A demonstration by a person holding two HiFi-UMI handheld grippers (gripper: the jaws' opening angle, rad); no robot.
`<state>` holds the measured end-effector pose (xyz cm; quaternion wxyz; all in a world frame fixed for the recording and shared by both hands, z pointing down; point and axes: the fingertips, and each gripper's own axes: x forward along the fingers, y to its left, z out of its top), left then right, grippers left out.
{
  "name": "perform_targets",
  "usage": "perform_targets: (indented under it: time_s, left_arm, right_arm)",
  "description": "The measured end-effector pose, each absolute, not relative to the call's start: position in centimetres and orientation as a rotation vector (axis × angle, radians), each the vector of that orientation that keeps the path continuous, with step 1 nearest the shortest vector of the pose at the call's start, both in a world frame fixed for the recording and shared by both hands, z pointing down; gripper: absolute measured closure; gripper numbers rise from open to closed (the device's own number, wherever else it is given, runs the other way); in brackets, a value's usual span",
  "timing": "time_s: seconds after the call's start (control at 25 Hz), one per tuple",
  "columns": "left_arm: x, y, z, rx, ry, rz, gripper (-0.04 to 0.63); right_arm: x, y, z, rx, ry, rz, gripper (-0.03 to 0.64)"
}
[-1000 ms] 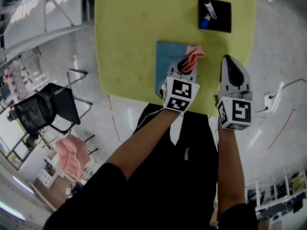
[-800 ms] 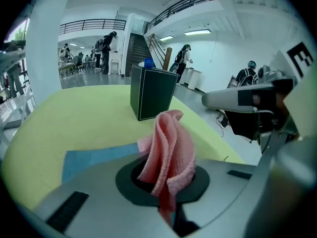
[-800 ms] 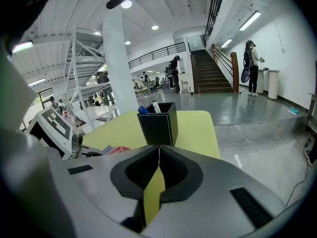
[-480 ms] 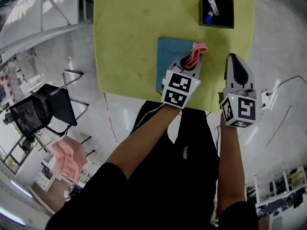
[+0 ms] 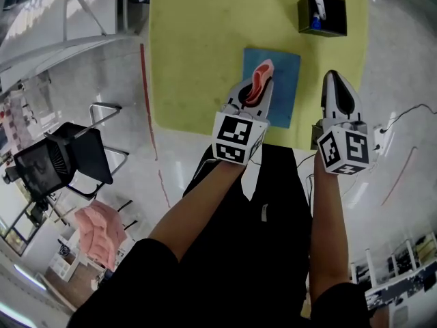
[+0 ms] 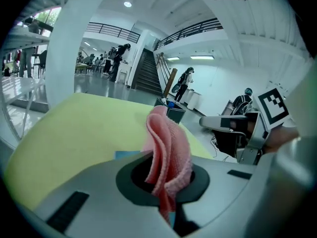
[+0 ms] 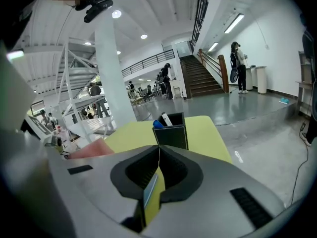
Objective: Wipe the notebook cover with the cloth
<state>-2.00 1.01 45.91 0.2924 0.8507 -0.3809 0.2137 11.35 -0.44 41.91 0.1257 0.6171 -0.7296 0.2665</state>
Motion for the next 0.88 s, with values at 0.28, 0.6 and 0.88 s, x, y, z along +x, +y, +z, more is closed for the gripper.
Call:
perform_targets:
  time_s: [0.28,0.6,0.88]
  left_arm:
    - [-6.9,2.1,47.1,2.272,-1.027,0.667,0.572]
    - [-8.5,1.9,48.4,2.278,-1.039,0.706,0.572]
    - [-7.7,2.2,51.0,2.217,-1.113,0.771,0.572]
  right_arm:
    - [7.8,1.5,38.8,1.918,-2.093,0.828,0.586]
    - [5.6,3.2,39.2,1.893,-2.094,0.825,0.586]
    - [4.9,3.4,41.1,1.797,-2.135,0.911,0.585]
